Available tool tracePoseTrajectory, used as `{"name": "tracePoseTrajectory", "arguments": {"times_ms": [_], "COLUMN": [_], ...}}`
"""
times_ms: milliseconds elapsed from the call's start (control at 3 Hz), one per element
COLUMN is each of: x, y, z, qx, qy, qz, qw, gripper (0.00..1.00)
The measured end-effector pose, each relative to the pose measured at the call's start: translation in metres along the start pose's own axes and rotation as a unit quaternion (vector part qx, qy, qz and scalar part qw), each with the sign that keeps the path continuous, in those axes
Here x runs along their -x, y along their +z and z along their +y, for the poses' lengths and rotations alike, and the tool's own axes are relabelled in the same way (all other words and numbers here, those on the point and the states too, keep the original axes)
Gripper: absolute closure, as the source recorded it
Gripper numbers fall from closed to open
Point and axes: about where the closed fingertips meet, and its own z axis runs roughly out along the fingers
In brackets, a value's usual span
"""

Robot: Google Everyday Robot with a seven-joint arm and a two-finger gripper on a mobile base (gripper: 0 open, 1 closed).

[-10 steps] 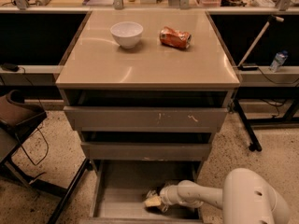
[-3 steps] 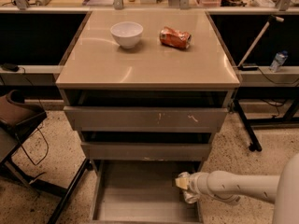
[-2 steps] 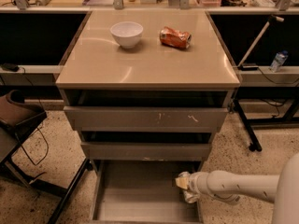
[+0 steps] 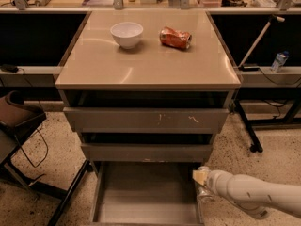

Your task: Pick 7up can from bottom drawer and place on counter

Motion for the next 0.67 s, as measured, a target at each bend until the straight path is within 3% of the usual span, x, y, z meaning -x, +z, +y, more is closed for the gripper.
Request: {"name": "tracePoseTrajectory", "arguments": {"times_ms": [333,667], "x": [0.022,0.029], "y": [-0.047,-0.076], "z": [0.021,0.016], "qx": [-0.049,-0.09], "qy": [0.062,0.067], "qz": [-0.04,-0.062], "qw": [0.9961,0.9918], "gripper": [1.0,1.0]}}
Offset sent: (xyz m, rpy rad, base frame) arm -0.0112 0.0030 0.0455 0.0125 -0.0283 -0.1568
